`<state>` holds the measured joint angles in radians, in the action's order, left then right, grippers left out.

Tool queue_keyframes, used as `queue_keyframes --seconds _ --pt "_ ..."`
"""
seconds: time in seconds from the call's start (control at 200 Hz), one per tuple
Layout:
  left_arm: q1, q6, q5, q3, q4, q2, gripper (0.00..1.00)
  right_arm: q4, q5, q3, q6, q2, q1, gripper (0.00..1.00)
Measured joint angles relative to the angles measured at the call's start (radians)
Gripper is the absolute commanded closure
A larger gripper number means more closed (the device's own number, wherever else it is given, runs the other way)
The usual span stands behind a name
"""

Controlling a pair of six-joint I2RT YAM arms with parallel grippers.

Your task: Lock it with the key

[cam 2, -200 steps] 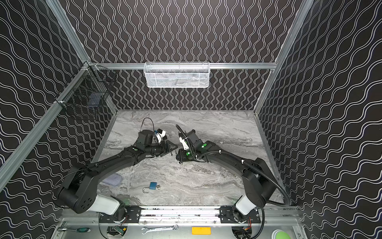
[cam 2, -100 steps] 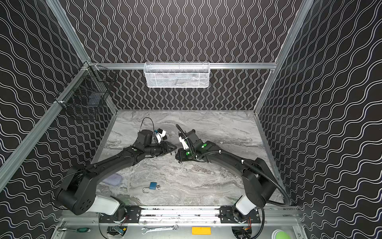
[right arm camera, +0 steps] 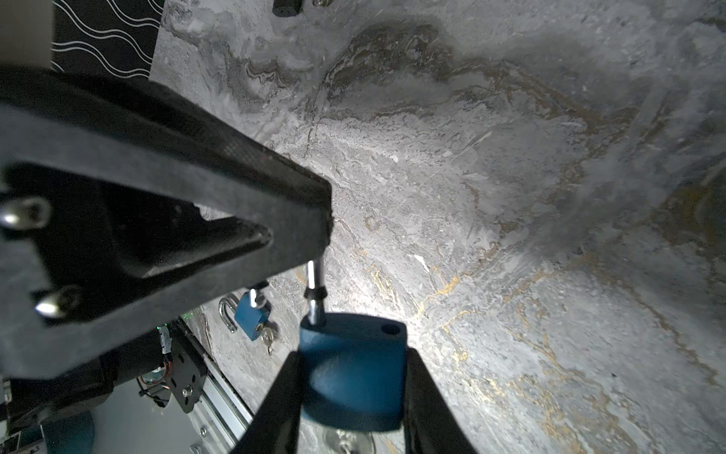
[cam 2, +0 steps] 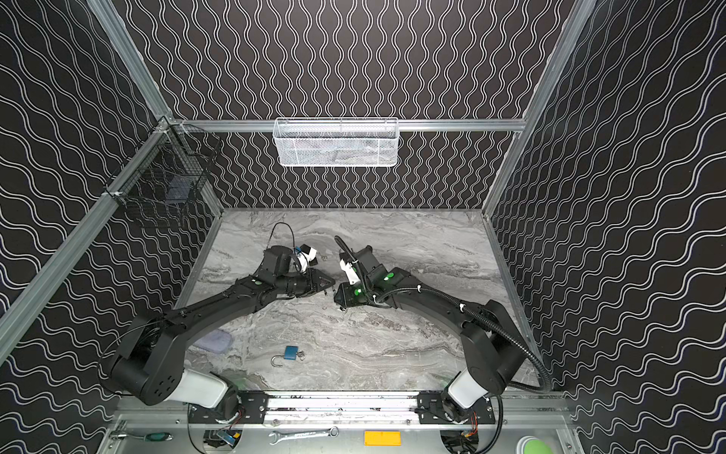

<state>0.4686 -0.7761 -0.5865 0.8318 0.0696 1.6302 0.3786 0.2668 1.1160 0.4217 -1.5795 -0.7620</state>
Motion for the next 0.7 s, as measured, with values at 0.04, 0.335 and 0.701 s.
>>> queue_keyframes --seconds 0.04,0.335,0.701 --pt "0.0 0.002 0.0 0.002 -0.006 -0.001 0.73 0.002 0.002 0.0 -0.006 0.0 0.002 0.89" --pt "0.0 0.024 -0.011 0.008 -0.024 -0.002 0.74 0.031 0.003 0.009 -0.045 -0.003 0.016 0.89" --pt "0.0 0.028 -0.027 0.019 -0.027 0.003 0.77 0.042 0.006 0.024 -0.067 -0.009 0.022 0.89"
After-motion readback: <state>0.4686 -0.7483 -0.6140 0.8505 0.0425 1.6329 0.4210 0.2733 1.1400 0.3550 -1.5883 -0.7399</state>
